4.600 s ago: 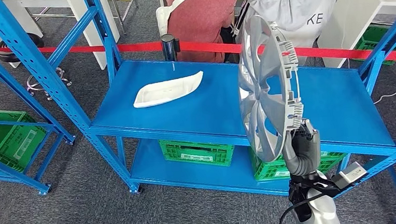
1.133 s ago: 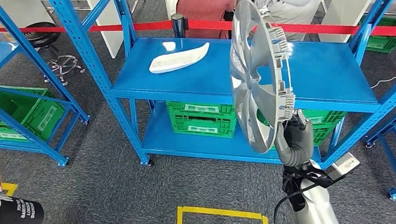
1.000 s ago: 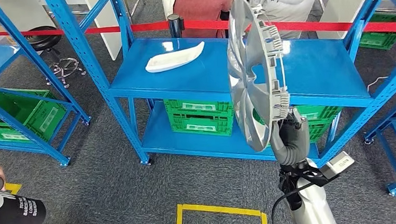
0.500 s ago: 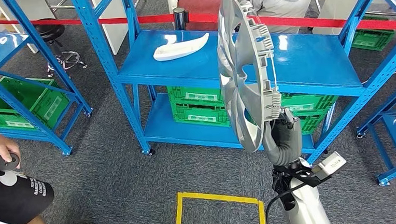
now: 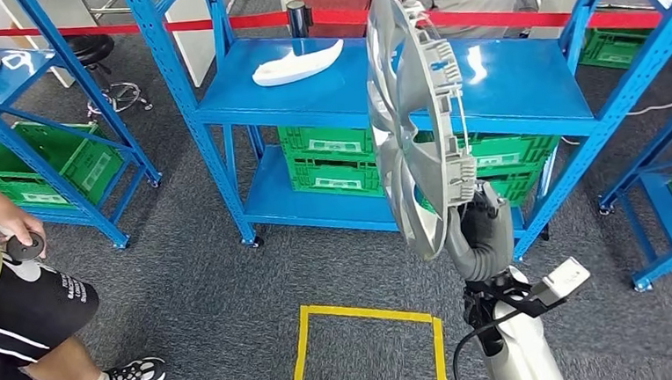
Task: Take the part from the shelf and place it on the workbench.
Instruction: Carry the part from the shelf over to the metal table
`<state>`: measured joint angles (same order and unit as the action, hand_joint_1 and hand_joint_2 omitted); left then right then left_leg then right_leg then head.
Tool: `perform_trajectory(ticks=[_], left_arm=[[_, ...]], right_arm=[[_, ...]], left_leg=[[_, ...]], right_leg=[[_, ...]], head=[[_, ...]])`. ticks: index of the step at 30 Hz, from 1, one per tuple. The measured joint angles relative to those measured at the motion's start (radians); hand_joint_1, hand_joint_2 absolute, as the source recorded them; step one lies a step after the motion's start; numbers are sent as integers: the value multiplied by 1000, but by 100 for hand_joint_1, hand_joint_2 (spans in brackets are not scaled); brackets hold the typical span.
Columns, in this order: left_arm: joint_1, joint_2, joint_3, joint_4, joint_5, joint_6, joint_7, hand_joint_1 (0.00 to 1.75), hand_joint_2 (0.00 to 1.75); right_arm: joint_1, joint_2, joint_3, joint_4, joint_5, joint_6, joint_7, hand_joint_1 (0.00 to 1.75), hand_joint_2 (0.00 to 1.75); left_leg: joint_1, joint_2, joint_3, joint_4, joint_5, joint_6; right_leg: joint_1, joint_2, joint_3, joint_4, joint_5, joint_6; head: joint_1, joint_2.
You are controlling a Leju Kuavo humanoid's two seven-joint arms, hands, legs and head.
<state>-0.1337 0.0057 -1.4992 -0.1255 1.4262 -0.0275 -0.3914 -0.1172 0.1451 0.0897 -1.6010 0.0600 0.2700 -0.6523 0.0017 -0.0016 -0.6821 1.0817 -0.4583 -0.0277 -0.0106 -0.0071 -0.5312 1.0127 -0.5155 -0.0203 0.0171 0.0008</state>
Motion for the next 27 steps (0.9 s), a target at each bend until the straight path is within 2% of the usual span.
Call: perform_trajectory(ticks=[2,3,4,5,6,7,8,9,10,11,13,14,15,16,17,18,19,20,21,22,24,25,26,27], left_arm=[[0,-1,0,0,3,0,-1,0,0],[0,-1,0,0,3,0,-1,0,0],[0,-1,0,0,3,0,-2,0,0],[0,-1,0,0,1,1,-4,0,0],[0,-2,0,0,-1,1,-5,0,0],[-1,-2,0,0,-4,3,-8,0,0],[-2,-4,0,0,-8,6,-11,0,0],[-3,-5,0,0,-12,8,-15,0,0],[-4,-7,0,0,-18,10,-19,0,0],[-4,-9,0,0,-24,12,-22,0,0],[-3,-12,-1,0,-38,14,-24,0,0],[-4,-14,-1,0,-45,15,-22,0,0],[-4,-16,-1,0,-51,15,-20,0,0],[-6,-17,-1,0,-56,15,-16,0,0],[-7,-18,-1,0,-60,15,-12,0,0],[-7,-19,-2,0,-63,14,-8,0,0],[-7,-19,-2,0,-65,13,-5,0,0],[-8,-19,-2,0,-66,12,-4,0,0],[-8,-19,-2,0,-67,10,-5,0,0],[-8,-19,-2,-1,-67,9,-6,0,0],[-9,-20,-2,-1,-66,7,-8,0,0],[-10,-20,-2,-1,-66,6,-9,0,0],[-10,-20,-2,-1,-66,4,-10,0,0],[-11,-20,-2,-1,-67,2,-10,0,0]], right_arm=[[-7,0,4,4,-3,0,0,175,175],[-8,-1,6,6,-4,0,0,175,175],[-8,-1,7,8,-7,-1,0,175,175],[-7,-2,8,10,-11,-3,0,175,175],[-6,-3,8,11,-17,-4,0,175,175],[-4,-5,8,12,-24,-6,0,175,175],[0,-7,8,10,-31,-7,0,175,175],[5,-10,8,8,-37,-7,0,175,175],[10,-14,7,4,-41,-9,0,175,175],[17,-17,6,0,-45,-12,0,175,175],[35,-28,-3,-10,-52,-19,0,175,175],[46,-34,-10,-17,-56,-22,0,175,175],[56,-41,-19,-24,-59,-22,0,175,175],[66,-48,-28,-30,-61,-21,0,175,175],[73,-52,-36,-36,-61,-19,0,175,175],[79,-55,-42,-39,-60,-18,0,175,175],[84,-56,-48,-42,-57,-17,0,175,175],[86,-57,-52,-43,-54,-17,0,175,175],[87,-57,-56,-43,-49,-18,0,175,175],[87,-57,-58,-44,-44,-18,0,175,175],[84,-57,-61,-48,-36,-19,0,175,175],[83,-57,-62,-50,-33,-19,0,175,175],[83,-57,-62,-51,-31,-20,0,175,175],[83,-57,-62,-52,-28,-21,0,175,175]], left_leg=[[3,0,-31,115,-96,-7],[5,0,-41,175,-124,-11],[6,0,-41,214,-130,-13],[8,0,-24,222,-114,-14],[9,0,10,193,-88,-14],[11,0,60,134,-69,-13],[10,0,117,59,-67,-10],[8,-1,160,-5,-73,-6],[6,-2,186,-49,-85,0],[2,-3,194,-69,-92,6],[1,-1,182,-72,-80,25],[1,0,175,-73,-71,35],[2,2,166,-75,-60,44],[3,3,155,-74,-50,50],[2,3,142,-73,-40,53],[2,4,128,-71,-30,54],[1,5,113,-68,-20,53],[1,6,98,-65,-12,52],[1,7,83,-60,-4,50],[1,8,71,-54,3,48],[-2,8,52,-45,15,38],[-3,7,48,-43,21,32],[-4,7,46,-43,29,26],[-4,7,45,-46,37,19]], right_leg=[[0,-1,-26,0,22,-6],[0,-2,-40,1,33,-5],[0,-3,-55,2,44,-4],[0,-3,-69,3,54,-1],[0,-3,-83,5,64,2],[0,-3,-95,7,73,6],[0,-3,-106,11,81,11],[1,-3,-112,13,89,17],[2,-4,-116,15,96,23],[2,-4,-119,14,103,30],[-2,-4,-122,14,110,44],[-5,-3,-129,26,92,50],[-6,-1,-140,56,57,55],[-7,0,-155,106,7,59],[-7,1,-173,169,-42,61],[-7,2,-187,231,-77,63],[-7,3,-191,275,-89,64],[-7,3,-179,287,-79,63],[-7,3,-148,263,-55,62],[-7,3,-101,207,-31,59],[-4,4,-5,74,-23,50],[-1,5,21,31,-29,45],[2,6,29,11,-36,38],[3,6,25,8,-30,30]], head=[[-6,0],[-8,0],[-8,0],[-9,0],[-9,0],[-10,0],[-10,0],[-10,0],[-10,0],[-9,0],[-8,0],[-6,0],[-4,0],[-1,0],[3,0],[4,0],[5,0],[6,0],[6,0],[7,0],[8,0],[8,0],[8,0],[7,0]])
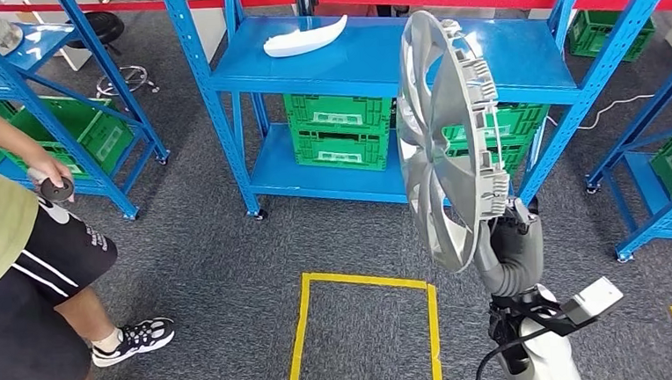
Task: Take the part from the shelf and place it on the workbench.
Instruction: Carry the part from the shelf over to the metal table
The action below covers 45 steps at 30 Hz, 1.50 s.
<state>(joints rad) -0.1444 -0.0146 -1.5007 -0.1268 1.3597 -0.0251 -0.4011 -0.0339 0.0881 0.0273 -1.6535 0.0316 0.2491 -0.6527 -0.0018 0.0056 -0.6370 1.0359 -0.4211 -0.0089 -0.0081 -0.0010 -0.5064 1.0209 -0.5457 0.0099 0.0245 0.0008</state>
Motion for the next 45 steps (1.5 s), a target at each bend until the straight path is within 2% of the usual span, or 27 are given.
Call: perform_trajectory(ticks=[2,4,6,7,8,9,11,13,15,17,19,21,22,23,24,26,28,30,32,34,36,37,38,40,42,44,45], left_arm=[[0,1,0,0,0,-3,1,0,0],[-2,1,0,0,-1,-4,3,0,0],[-4,1,0,0,-2,-5,5,0,0],[-5,2,0,0,-1,-5,5,0,0],[-5,2,0,0,0,-5,6,0,0],[-5,2,0,0,1,-5,6,0,0],[-7,4,0,0,5,-5,4,0,0],[-9,7,0,0,10,-5,2,0,0],[-9,9,0,0,14,-5,-2,0,0],[-8,8,0,0,17,-5,-3,0,0],[-8,8,0,0,17,-4,-4,0,0],[-7,7,0,0,17,-4,-5,0,0],[-7,7,0,0,17,-4,-5,0,0],[-6,7,0,0,17,-4,-5,0,0],[-5,7,0,0,17,-4,-6,0,0],[-3,7,0,0,16,-4,-6,0,0],[-2,7,0,0,14,-3,-6,0,0],[0,7,0,0,12,-3,-7,0,0],[2,8,0,0,12,-3,-7,0,0],[5,9,0,0,12,-3,-7,0,0],[6,9,0,0,12,-3,-7,0,0],[6,9,0,0,12,-3,-7,0,0],[7,9,0,0,12,-3,-7,0,0],[7,9,0,-1,12,-4,-7,0,0],[5,10,0,0,12,-4,-8,0,0],[4,11,0,0,12,-4,-9,0,0],[4,11,0,0,12,-4,-9,0,0]], right_arm=[[-1,1,0,-3,3,-2,0,175,175],[-1,2,-1,-6,5,-3,0,175,175],[0,3,-1,-7,6,-3,0,175,175],[-1,3,-1,-8,6,-2,0,175,175],[-2,3,-1,-7,6,-1,0,175,175],[-4,4,-1,-7,6,1,0,175,175],[-11,4,-1,-6,6,3,0,175,175],[-21,6,-1,-2,6,4,0,175,175],[-30,9,-1,2,7,5,0,175,175],[-36,10,-1,7,7,8,0,175,175],[-40,11,0,10,7,10,0,175,175],[-45,11,0,15,7,11,0,175,175],[-47,11,0,18,7,11,0,175,175],[-50,11,0,21,7,11,0,175,175],[-52,11,0,24,7,11,0,175,175],[-56,11,0,27,8,11,0,175,175],[-58,11,0,27,9,9,0,175,175],[-55,11,0,28,10,6,0,175,175],[-52,11,0,28,9,4,0,175,175],[-48,12,0,27,8,3,0,175,175],[-39,12,0,25,7,3,0,175,175],[-34,12,0,25,7,3,0,175,175],[-30,12,0,25,7,2,0,175,175],[-22,12,0,23,9,2,0,175,175],[-16,12,0,19,11,2,0,175,175],[-12,12,0,14,12,2,0,175,175],[-10,13,0,12,13,1,0,175,175]], left_leg=[[3,-2,-8,8,-8,-12],[5,-3,-33,77,-83,-20],[6,-4,-64,202,-174,-27],[6,-4,-70,252,-192,-28],[6,-4,-63,275,-186,-28],[5,-4,-38,262,-163,-26],[4,-4,59,139,-121,-17],[-2,-5,145,2,-124,-5],[-8,-6,162,-42,-131,6],[-6,-5,148,-45,-113,23],[-1,-3,130,-49,-91,38],[-2,-2,103,-47,-70,42],[-2,-2,88,-43,-60,42],[-1,-2,71,-39,-50,41],[-1,-2,55,-32,-42,39],[0,-2,25,-17,-30,33],[-1,-2,6,-4,-20,22],[-2,-3,-2,-2,-6,8],[-1,-4,-8,-2,-1,-4],[1,-6,-28,47,-55,-15],[4,-7,-60,163,-150,-23],[5,-6,-71,220,-180,-26],[5,-6,-70,256,-188,-28],[5,-6,-22,228,-150,-25],[3,-7,79,92,-117,-14],[-3,-9,147,-18,-123,-3],[-7,-9,155,-39,-128,2]], right_leg=[[-3,-3,-14,-5,17,-17],[-5,-6,-36,-8,39,-30],[-4,-7,-63,-7,60,-34],[-4,-7,-77,-6,71,-34],[-3,-7,-91,-6,81,-33],[-3,-7,-104,-4,92,-31],[-2,-6,-125,-1,111,-26],[0,-7,-138,1,128,-16],[-2,-9,-142,-3,144,-3],[-5,-9,-148,2,140,11],[-7,-6,-172,61,73,20],[-8,-5,-206,181,-21,26],[-8,-4,-215,236,-44,28],[-9,-4,-212,267,-45,30],[-9,-4,-193,265,-26,31],[-11,-5,-108,166,15,29],[-6,-3,-27,43,10,19],[1,0,-6,0,-2,2],[-1,-1,-18,-2,13,-14],[-6,-4,-35,-7,34,-30],[-5,-5,-58,-7,53,-37],[-4,-5,-69,-6,62,-37],[-4,-5,-82,-5,72,-37],[-2,-5,-106,-2,89,-34],[-1,-4,-125,2,104,-28],[-1,-5,-135,2,119,-17],[-1,-6,-137,0,127,-11]], head=[[-1,0],[-6,0],[-12,0],[-12,0],[-13,0],[-13,0],[-14,0],[-14,0],[-14,0],[-15,0],[-11,0],[-7,0],[-6,0],[-5,0],[-4,0],[-3,0],[-2,0],[-1,0],[-2,0],[-8,0],[-14,0],[-15,0],[-15,0],[-16,0],[-16,0],[-16,0],[-16,0]])
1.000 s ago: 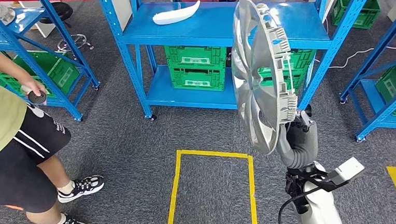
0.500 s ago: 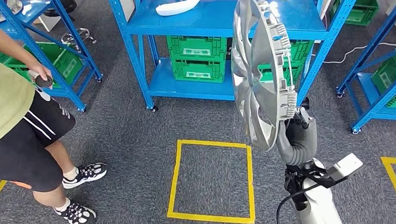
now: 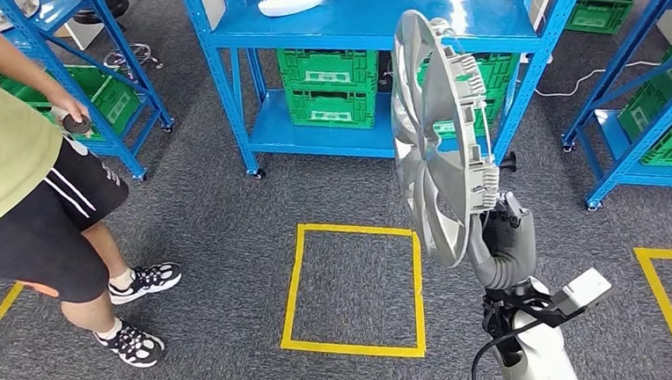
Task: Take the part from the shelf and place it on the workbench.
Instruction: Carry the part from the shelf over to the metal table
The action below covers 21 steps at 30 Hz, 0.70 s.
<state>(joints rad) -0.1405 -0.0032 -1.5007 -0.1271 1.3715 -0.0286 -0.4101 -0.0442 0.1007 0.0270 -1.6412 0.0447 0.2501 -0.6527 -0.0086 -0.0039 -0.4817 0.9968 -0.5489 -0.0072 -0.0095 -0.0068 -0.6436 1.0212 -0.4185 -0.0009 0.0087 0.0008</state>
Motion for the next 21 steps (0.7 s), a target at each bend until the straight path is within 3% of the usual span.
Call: perform_trajectory(ticks=[2,3,5,7,8,9,10,12,14,15,17,18,19,21], left_arm=[[1,-1,0,0,-1,0,0,0,0],[2,-2,0,0,-2,0,1,0,0],[1,-3,0,0,-5,-1,2,0,0],[0,-4,0,0,-7,-1,4,0,0],[0,-5,0,0,-8,-2,5,0,0],[0,-5,0,0,-8,-2,6,0,0],[0,-5,0,0,-8,-2,6,0,0],[0,-6,0,0,-8,-2,7,0,0],[0,-7,0,0,-8,-2,7,0,0],[0,-7,0,0,-8,-2,7,0,0],[2,-7,0,0,-8,-2,7,0,0],[3,-7,0,0,-9,-2,7,0,0],[4,-7,0,0,-9,-2,7,0,0],[4,-7,0,0,-9,-2,6,0,0]], right_arm=[[5,1,0,-4,1,-2,0,175,175],[8,1,0,-7,2,-3,0,175,175],[11,1,0,-10,4,-4,0,175,175],[14,1,0,-12,5,-3,0,175,175],[17,1,0,-12,5,-2,0,175,175],[19,1,0,-12,5,-1,0,175,175],[21,1,0,-12,5,-1,0,175,175],[22,1,0,-15,5,-1,0,175,175],[23,1,0,-18,5,-2,0,175,175],[24,1,0,-19,5,-2,0,175,175],[26,1,0,-20,5,-3,0,175,175],[27,1,-1,-21,5,-3,0,175,175],[27,1,-1,-22,5,-3,0,175,175],[27,1,-1,-23,4,-3,0,175,175]], left_leg=[[0,1,-10,-9,14,12],[3,3,-17,-11,24,19],[8,7,-37,-14,45,30],[8,10,-64,-10,64,34],[9,12,-77,-7,72,33],[9,12,-91,-3,79,32],[11,12,-106,3,86,29],[12,12,-132,20,95,21],[9,11,-149,33,104,9],[8,10,-154,36,110,3],[9,9,-158,35,120,-11],[11,9,-163,42,111,-17],[12,9,-174,65,85,-23],[14,8,-209,168,-3,-31]], right_leg=[[-2,0,-4,-2,9,13],[-2,2,-11,9,-6,18],[-4,5,-39,87,-86,28],[-6,5,-72,215,-171,36],[-7,5,-76,261,-185,39],[-8,5,-67,276,-177,41],[-9,5,-39,255,-155,42],[-11,5,57,132,-120,44],[-9,7,126,25,-128,34],[-7,9,135,5,-138,26],[-6,9,125,1,-129,6],[-7,8,119,1,-121,-4],[-8,7,111,-1,-112,-14],[-7,5,91,-1,-94,-25]], head=[[-1,0],[1,0],[6,0],[12,0],[12,0],[13,0],[14,0],[16,0],[17,0],[17,0],[16,0],[15,0],[12,0],[6,0]])
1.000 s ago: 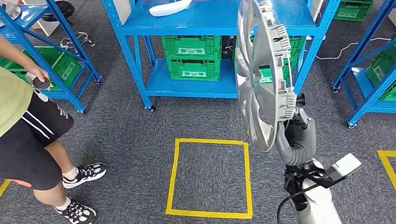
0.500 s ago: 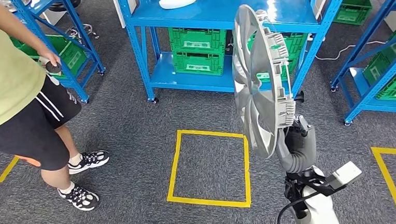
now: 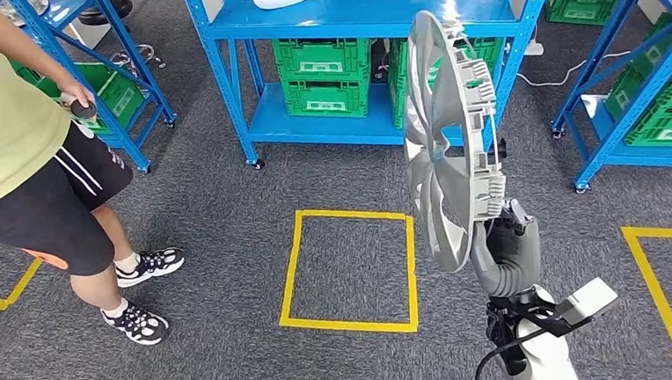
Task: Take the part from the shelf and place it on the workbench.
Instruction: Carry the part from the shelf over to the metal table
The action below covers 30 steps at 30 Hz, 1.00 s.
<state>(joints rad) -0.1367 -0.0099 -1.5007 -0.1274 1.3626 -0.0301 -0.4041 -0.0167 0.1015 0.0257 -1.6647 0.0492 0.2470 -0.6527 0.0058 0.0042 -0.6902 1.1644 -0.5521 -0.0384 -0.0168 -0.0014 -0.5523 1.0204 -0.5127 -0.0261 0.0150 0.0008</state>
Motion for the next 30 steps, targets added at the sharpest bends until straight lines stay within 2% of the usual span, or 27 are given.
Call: perform_trajectory(ticks=[1,2,3,4,5,6,7,8,9,11,14,15,17,22,30], left_arm=[[0,0,0,0,0,0,0,0,0],[0,0,0,0,-1,0,-1,0,0],[0,0,0,0,-1,0,-1,0,0],[0,0,0,0,-2,0,-2,0,0],[0,0,0,0,-2,0,-2,0,0],[-1,1,0,0,-3,0,-3,0,0],[-3,2,0,0,-3,0,-4,0,0],[-4,3,0,0,-3,0,-6,0,0],[-4,4,0,0,-3,0,-7,0,0],[-4,4,0,0,-4,0,-9,0,0],[-4,3,0,0,-6,0,-10,0,0],[-4,3,0,0,-6,-1,-10,0,0],[-3,1,0,0,-6,-1,-10,0,0],[-3,2,0,0,-8,-2,-12,0,0],[-4,2,0,0,-19,-5,-6,0,0]], right_arm=[[0,0,0,-1,0,0,0,175,175],[0,0,0,-1,1,0,0,175,175],[1,0,0,-1,2,0,0,175,175],[1,0,0,-1,3,0,0,175,175],[1,0,0,-1,4,0,0,175,175],[1,0,0,-1,4,0,0,175,175],[1,0,0,-2,5,0,0,175,175],[0,1,0,-2,5,0,0,175,175],[0,1,0,-2,6,0,0,175,175],[0,2,0,-4,6,0,0,175,175],[0,2,0,-8,7,1,0,175,175],[0,2,0,-9,9,1,0,175,175],[1,2,0,-9,13,2,0,175,175],[1,2,1,-10,17,-3,0,175,175],[1,2,1,-12,10,-14,0,175,175]], left_leg=[[0,0,-17,65,-39,-3],[1,0,-24,115,-59,-4],[0,0,-17,136,-57,-3],[0,-1,7,121,-39,0],[-1,-1,49,71,-13,6],[-4,-2,101,-2,4,15],[-7,-2,149,-74,11,22],[-11,-3,181,-128,12,27],[-14,-3,197,-158,8,31],[-17,-3,194,-171,14,37],[-17,-3,186,-184,30,39],[-17,-3,182,-184,34,40],[-19,-3,173,-178,38,47],[-20,-3,158,-166,44,53],[-20,-3,154,-163,45,53]], right_leg=[[1,0,-11,1,9,-2],[3,0,-22,1,17,-2],[5,0,-33,2,25,-2],[7,0,-44,4,33,0],[8,1,-53,5,39,1],[10,1,-60,5,46,3],[11,1,-65,6,51,7],[11,0,-68,6,56,12],[10,-1,-70,5,62,19],[8,-2,-70,-1,72,30],[12,-1,-71,-16,69,16],[11,0,-73,-21,76,15],[10,1,-76,-26,100,26],[8,1,-85,-27,115,39],[9,1,-88,-27,118,44]], head=[[-2,0],[-3,0],[-3,0],[-4,0],[-4,0],[-5,0],[-5,0],[-4,0],[-5,0],[-6,0],[-4,0],[-2,0],[0,0],[0,0],[0,0]])
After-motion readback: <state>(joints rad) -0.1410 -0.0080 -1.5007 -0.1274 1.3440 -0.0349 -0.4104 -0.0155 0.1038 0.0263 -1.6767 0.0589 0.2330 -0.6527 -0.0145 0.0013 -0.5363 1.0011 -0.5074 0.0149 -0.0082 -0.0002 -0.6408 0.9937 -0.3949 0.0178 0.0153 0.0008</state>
